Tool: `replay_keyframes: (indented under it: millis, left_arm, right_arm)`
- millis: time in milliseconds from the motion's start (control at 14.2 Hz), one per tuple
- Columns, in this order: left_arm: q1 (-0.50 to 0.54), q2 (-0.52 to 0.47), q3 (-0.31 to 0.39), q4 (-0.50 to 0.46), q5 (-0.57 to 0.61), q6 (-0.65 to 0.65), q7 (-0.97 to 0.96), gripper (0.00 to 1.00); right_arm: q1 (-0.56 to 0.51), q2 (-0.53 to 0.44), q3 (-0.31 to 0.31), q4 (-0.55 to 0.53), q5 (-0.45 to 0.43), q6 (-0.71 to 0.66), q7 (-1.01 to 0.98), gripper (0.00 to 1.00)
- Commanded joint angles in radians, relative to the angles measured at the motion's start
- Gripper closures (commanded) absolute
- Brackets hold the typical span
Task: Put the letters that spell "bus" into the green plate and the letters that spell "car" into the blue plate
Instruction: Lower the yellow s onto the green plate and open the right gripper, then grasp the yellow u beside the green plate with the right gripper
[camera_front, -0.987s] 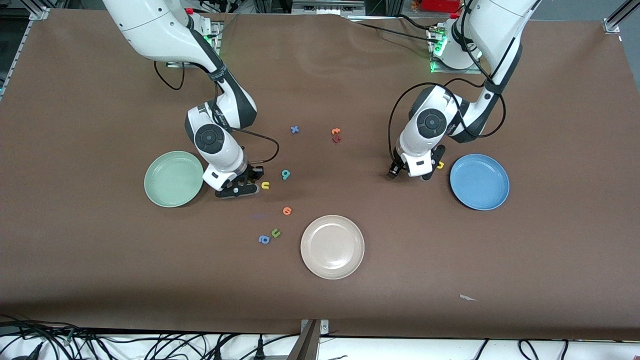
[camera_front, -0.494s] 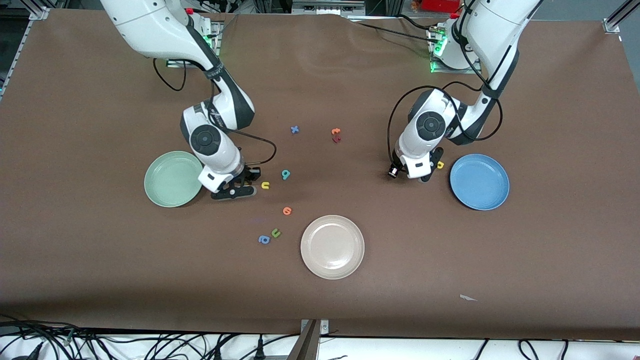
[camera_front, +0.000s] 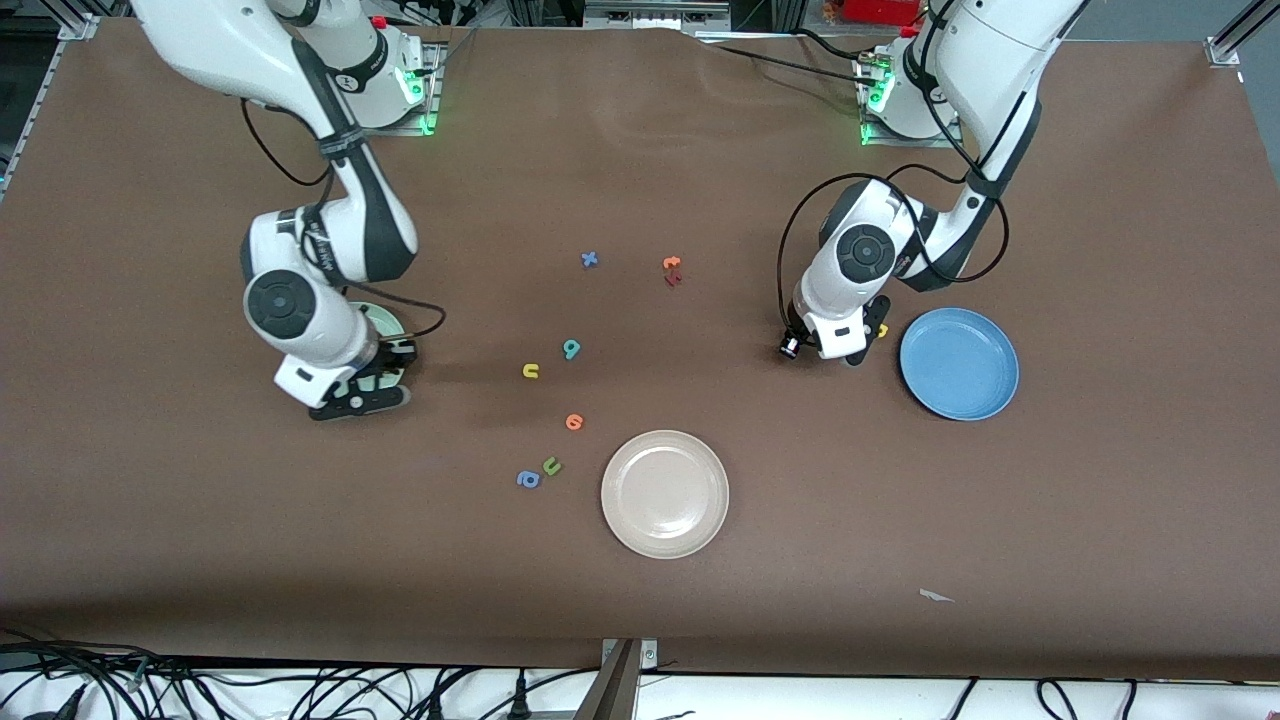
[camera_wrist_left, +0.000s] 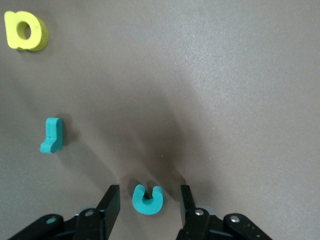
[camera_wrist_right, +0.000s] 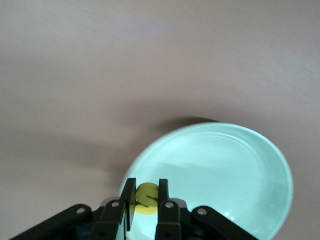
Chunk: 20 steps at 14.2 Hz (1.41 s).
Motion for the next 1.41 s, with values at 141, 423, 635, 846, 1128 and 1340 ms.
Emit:
replay_keyframes:
  millis: [141,423,635,846,1128,1340]
  left_arm:
    - [0.0,0.008,0.001,0.009,0.035,0.012,-0.037,0.44]
    - [0.0,0.012,0.001,0.009,0.035,0.033,-0.039,0.48]
    - [0.0,0.015,0.003,0.009,0.035,0.033,-0.037,0.51]
    - [0.0,0.017,0.003,0.009,0.035,0.033,-0.037,0.51]
    - [0.0,0.021,0.004,0.009,0.035,0.035,-0.037,0.56]
    - [0.0,0.02,0.004,0.009,0.047,0.035,-0.037,0.85]
  right_arm:
    - [-0.046,0.032,0.004,-0.045,0.003,0.053,-0.023,0.72]
    - [-0.052,0.034,0.005,-0.036,0.003,0.042,-0.005,0.0]
    - [-0.044,0.015,0.023,-0.019,0.006,0.021,0.048,0.0]
    - [-0.043,0.009,0.129,0.022,0.005,-0.027,0.315,0.0]
    - [-0.041,0.041,0.24,0.07,0.005,0.001,0.57,0.0]
    - [-0.037,0.096,0.301,0.136,0.005,0.042,0.696,0.16]
